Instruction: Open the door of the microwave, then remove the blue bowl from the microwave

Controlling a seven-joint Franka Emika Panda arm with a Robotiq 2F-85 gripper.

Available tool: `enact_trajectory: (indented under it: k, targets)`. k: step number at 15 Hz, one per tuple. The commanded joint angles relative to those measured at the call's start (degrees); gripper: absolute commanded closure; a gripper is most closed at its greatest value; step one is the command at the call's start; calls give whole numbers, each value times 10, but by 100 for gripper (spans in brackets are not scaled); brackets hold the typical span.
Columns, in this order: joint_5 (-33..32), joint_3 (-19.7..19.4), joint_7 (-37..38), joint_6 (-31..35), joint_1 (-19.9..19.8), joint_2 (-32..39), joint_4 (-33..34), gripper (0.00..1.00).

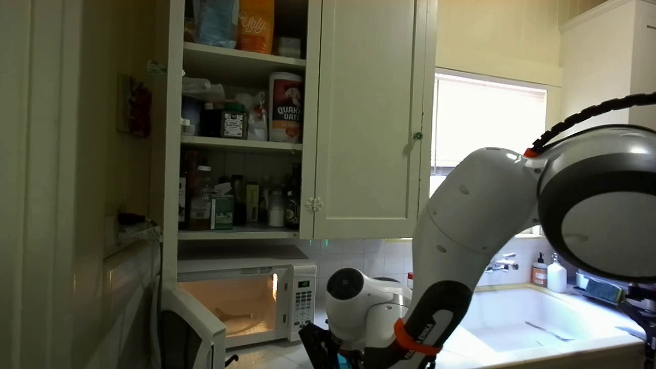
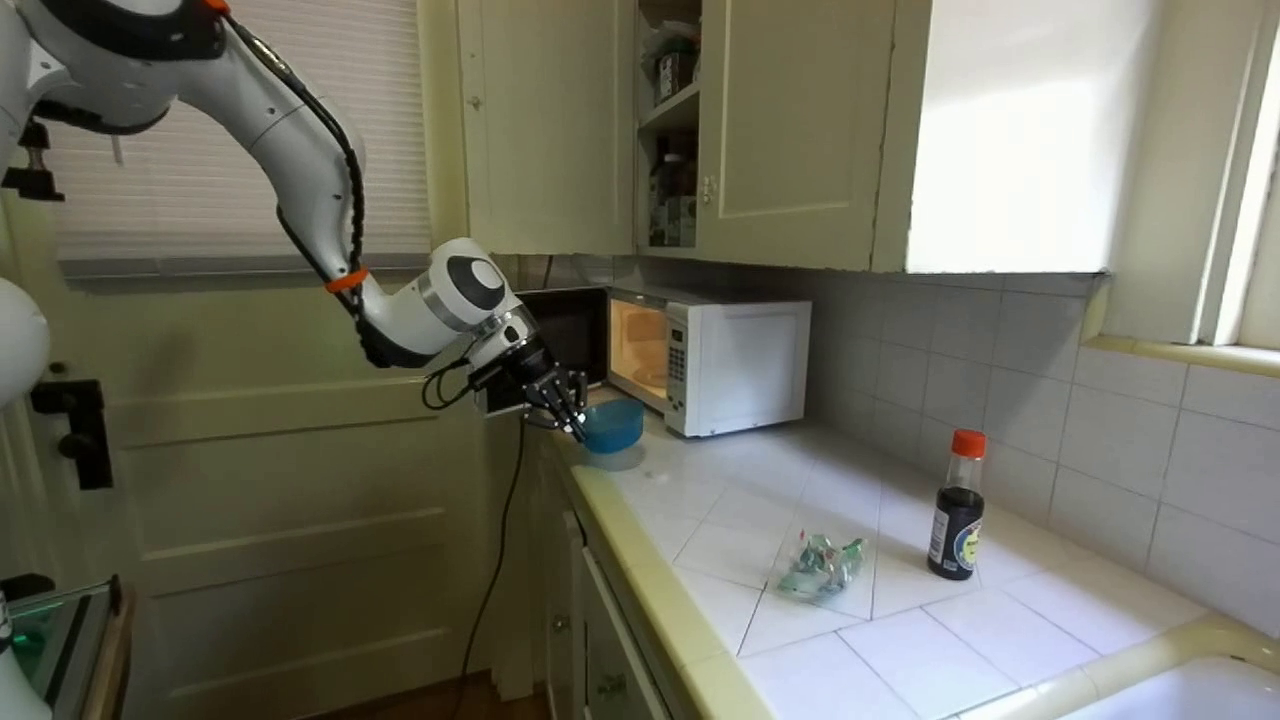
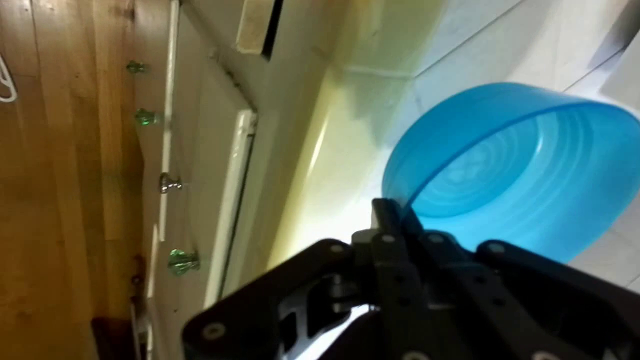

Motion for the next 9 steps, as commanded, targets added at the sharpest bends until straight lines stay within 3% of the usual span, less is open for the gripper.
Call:
enact_trajectory:
  k: [1,2,3,4,5,9]
  targets:
    - [-71,-88,133,-3,59,-69,-109,99]
    - [-78,-99,159,12,53,-65,-118,99]
    - [-65,-51,111,-9,23,-42,-73,96]
    - [-75,-65,129,-7,25,-50,-89,96]
    - [-60,-20,89,11,-2,-41,-73,99]
    - [-14,78,50,53,-112,-48,-18,99]
